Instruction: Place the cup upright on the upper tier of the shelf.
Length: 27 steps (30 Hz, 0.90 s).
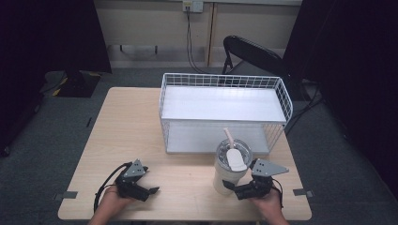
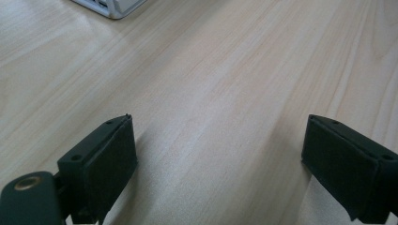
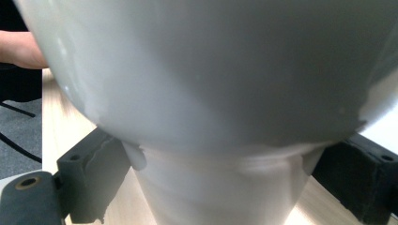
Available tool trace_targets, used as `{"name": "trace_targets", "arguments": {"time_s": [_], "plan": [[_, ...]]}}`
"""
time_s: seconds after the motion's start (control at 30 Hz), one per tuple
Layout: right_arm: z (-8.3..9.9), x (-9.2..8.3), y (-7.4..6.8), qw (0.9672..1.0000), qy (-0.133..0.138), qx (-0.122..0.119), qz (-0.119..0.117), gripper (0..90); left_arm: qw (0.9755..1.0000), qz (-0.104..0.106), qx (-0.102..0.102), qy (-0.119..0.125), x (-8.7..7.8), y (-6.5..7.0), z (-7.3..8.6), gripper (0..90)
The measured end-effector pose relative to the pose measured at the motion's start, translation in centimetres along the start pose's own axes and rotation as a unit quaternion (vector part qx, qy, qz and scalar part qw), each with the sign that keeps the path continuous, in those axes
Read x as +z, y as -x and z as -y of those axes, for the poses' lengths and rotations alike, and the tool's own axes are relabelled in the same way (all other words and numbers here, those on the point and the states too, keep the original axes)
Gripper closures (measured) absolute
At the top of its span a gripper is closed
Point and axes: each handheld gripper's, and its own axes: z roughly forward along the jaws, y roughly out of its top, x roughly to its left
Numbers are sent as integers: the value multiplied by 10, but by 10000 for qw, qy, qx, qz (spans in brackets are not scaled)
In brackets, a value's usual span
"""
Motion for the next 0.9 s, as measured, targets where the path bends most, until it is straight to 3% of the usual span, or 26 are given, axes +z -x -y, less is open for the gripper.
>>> {"name": "trace_targets", "arguments": {"time_s": [0.4,0.43,0.63,0.9], "plan": [[-1,5,-1,9998,-90,152,16,86,10000,-4,-3,-1,0,0,0,97],[-1,4,-3,10000,-23,15,30,91,10000,-3,-3,2,0,0,0,98],[2,2,-3,9999,138,-65,35,97,10000,-3,-1,-2,0,0,0,98],[0,-1,-4,9998,60,-178,18,99,10000,-1,-3,1,0,0,0,98]]}}
